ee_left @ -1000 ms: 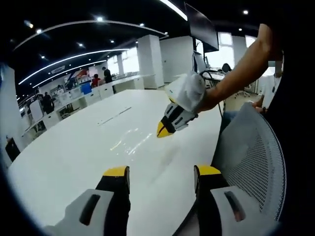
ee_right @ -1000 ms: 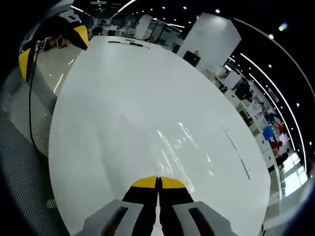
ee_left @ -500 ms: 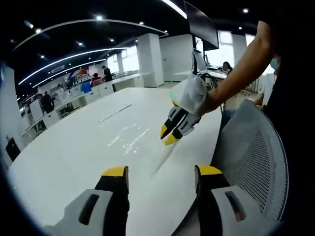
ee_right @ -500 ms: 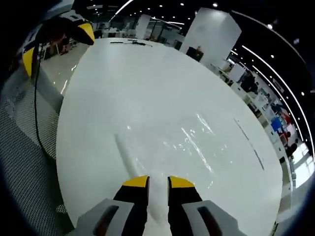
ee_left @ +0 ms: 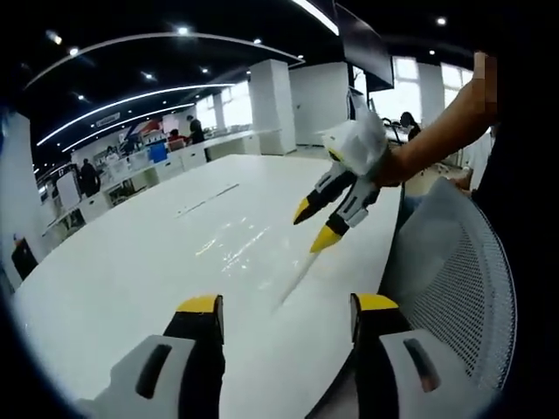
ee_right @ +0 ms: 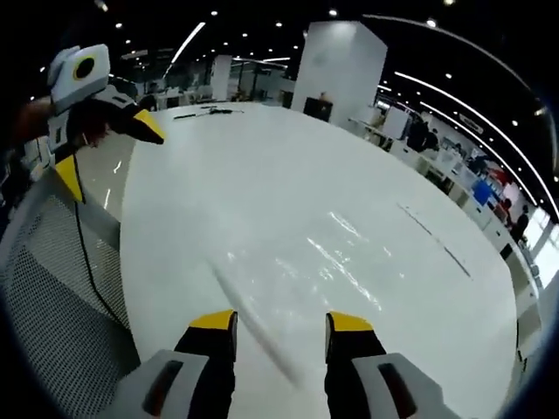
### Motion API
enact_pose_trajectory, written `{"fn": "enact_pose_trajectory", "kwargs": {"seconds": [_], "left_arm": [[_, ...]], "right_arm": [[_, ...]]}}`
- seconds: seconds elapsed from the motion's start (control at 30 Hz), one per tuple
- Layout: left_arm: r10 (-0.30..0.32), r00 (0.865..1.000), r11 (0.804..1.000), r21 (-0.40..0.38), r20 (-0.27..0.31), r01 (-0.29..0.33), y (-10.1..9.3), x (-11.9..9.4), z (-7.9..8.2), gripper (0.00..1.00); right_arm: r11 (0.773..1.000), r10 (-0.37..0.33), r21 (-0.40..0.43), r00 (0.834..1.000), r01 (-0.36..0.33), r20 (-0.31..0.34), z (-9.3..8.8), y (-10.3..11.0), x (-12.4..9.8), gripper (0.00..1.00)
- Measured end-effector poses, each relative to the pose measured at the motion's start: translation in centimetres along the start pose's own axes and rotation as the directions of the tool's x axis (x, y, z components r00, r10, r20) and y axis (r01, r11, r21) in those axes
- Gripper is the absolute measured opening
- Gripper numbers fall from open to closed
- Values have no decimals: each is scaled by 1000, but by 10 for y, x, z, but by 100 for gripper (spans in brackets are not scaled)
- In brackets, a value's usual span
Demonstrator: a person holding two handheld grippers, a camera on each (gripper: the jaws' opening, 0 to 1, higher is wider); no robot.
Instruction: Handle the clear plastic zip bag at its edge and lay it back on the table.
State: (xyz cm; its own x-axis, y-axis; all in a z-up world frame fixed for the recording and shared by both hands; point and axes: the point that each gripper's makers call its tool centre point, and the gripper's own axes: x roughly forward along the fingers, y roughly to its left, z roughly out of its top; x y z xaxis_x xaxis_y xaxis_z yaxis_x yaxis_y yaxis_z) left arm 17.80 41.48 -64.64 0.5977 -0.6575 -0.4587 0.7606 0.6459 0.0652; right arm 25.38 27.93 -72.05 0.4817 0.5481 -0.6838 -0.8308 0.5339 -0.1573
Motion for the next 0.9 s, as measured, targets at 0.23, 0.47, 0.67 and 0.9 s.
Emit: {"fn": "enact_pose_trajectory", "kwargs": {"seconds": [0.23,0.47,0.67,0.9], "left_arm": [[10,1000,1000,-19,7,-9,1,1,0,59],[28,999,999,-22,30,-27,5,4,0,60],[30,999,999,-20,37,-29,6,5,0,63],[31,999,999,-26,34,-30,4,5,-7,65]], "right_arm": [[997,-26,68,999,23,43,2,-5,-19,45],[994,-48,106,997,41,68,-4,-5,-45,59],[990,-75,129,994,64,85,-13,-2,-70,68],[983,-111,154,989,95,96,-26,-4,-90,76]]}}
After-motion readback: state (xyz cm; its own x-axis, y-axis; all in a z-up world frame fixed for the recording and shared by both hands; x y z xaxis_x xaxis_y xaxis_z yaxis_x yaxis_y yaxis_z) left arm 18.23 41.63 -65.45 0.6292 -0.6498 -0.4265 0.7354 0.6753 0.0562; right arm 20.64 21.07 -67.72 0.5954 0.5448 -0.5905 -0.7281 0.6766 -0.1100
